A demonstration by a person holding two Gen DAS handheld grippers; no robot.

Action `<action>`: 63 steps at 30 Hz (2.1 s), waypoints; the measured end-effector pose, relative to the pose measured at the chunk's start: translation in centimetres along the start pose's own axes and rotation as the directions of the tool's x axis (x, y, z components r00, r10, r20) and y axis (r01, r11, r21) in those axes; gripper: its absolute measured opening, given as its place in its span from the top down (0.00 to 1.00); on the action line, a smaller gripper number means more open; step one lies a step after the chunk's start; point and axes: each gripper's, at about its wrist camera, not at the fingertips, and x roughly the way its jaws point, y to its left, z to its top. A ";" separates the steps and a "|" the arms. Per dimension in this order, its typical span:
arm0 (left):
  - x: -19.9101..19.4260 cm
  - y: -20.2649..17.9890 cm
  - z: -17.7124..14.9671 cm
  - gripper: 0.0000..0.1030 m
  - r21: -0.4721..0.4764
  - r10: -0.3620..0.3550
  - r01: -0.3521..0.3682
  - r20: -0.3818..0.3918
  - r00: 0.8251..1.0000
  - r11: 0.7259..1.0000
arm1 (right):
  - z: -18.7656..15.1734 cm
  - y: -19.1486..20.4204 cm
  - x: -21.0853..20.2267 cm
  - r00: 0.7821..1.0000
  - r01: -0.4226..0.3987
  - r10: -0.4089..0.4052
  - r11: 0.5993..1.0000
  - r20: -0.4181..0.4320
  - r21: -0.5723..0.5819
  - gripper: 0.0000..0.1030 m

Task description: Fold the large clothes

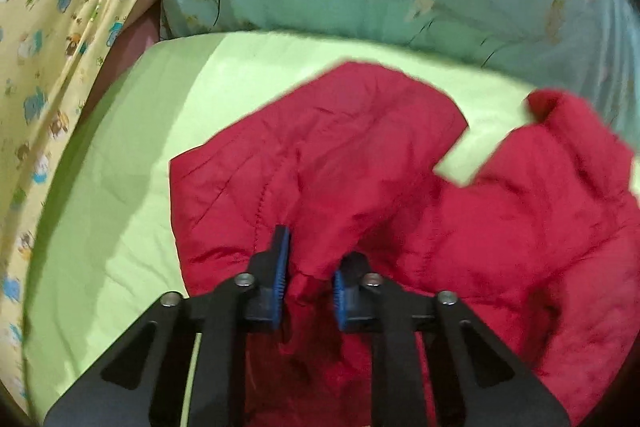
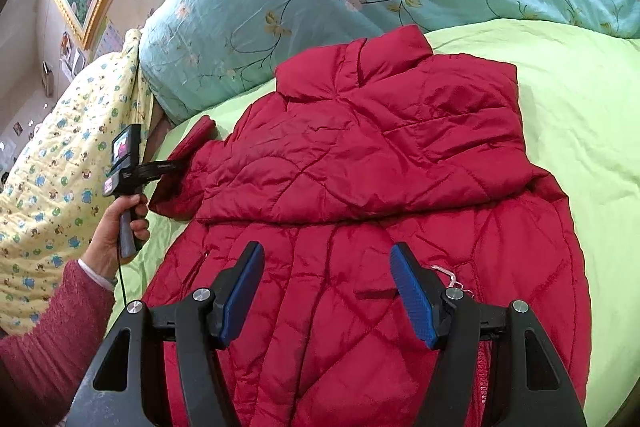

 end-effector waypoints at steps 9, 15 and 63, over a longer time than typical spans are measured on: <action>-7.9 -3.9 -0.8 0.88 -0.016 -0.264 0.268 0.126 0.956 0.963 | -0.1 -0.4 -0.3 1.000 -0.011 0.011 1.000 -0.004 0.016 0.34; -11.3 -9.0 -2.7 0.88 0.042 -0.395 0.393 0.154 0.906 0.918 | -0.3 -1.5 -1.0 1.000 -0.007 0.007 0.999 -0.008 0.046 0.34; -11.5 -22.3 -11.9 0.17 0.261 -0.509 0.497 -0.025 0.860 0.827 | 9.2 -9.7 5.4 0.981 -0.196 0.187 0.919 0.060 0.342 0.94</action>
